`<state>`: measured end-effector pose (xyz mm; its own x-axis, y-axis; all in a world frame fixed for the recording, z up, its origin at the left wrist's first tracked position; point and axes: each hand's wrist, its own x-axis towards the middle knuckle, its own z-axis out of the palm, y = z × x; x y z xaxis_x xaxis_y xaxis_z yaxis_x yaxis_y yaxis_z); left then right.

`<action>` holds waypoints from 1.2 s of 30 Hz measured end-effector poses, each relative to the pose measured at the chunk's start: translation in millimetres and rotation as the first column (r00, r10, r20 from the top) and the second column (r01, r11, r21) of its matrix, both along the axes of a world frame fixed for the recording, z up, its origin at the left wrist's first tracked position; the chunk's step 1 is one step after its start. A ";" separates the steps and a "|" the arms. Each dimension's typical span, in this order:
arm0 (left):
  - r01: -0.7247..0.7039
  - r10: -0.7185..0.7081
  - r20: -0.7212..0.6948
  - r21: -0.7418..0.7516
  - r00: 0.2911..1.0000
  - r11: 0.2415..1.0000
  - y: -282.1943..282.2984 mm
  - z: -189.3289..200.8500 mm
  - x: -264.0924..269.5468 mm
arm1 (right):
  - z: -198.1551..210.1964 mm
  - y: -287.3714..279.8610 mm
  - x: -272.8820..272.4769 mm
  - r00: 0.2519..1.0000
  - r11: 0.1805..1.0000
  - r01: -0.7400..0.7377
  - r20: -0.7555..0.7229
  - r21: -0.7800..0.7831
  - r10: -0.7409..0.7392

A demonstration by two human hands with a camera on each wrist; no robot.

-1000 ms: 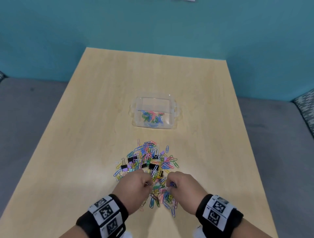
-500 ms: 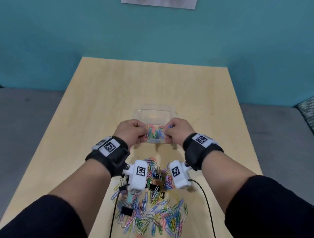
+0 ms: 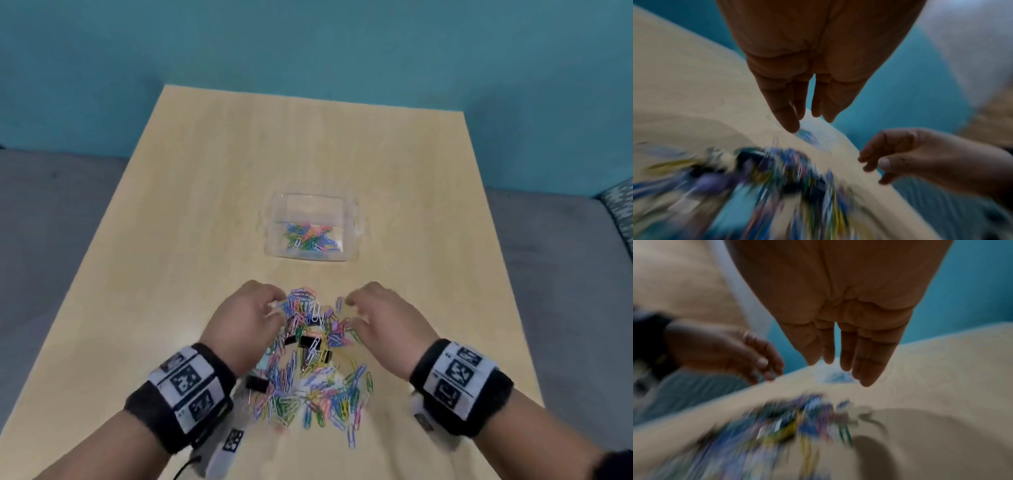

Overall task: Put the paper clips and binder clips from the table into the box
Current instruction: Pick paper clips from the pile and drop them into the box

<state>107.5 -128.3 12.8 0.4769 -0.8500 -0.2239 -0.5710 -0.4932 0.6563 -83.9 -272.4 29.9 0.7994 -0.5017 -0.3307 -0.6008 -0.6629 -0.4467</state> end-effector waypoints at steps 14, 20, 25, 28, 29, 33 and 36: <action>0.259 -0.395 0.375 0.363 0.839 0.895 59.6 -51.0 -105.4 | -54.9 99.5 -53.2 0.975 0.970 -0.167 -0.174 -0.180 0.135; 0.267 -0.397 0.352 0.363 0.847 0.893 50.2 -43.7 -103.7 | -60.3 106.3 -36.4 0.985 0.975 -0.156 -0.101 -0.158 0.141; 0.297 -0.410 0.320 0.347 0.854 0.890 52.1 -43.1 -106.3 | -55.0 106.2 -32.8 0.974 0.975 -0.193 -0.137 -0.108 0.178; 0.286 -0.373 0.310 0.291 0.875 0.913 55.0 -43.1 -104.3 | -48.5 102.2 -33.5 0.970 0.979 -0.198 -0.155 -0.052 0.188; 0.282 -0.363 0.312 0.275 0.878 0.919 55.7 -43.1 -103.5 | -47.9 100.5 -33.7 0.970 0.979 -0.197 -0.152 -0.049 0.188; 0.271 -0.349 0.270 0.287 0.897 0.919 54.3 -41.7 -96.6 | -51.5 95.0 -33.1 0.979 0.988 -0.154 -0.135 0.000 0.153; 0.198 -0.258 0.195 0.282 0.946 0.939 52.0 -38.1 -92.2 | -48.3 87.2 -31.1 0.994 0.996 -0.022 -0.101 0.088 0.031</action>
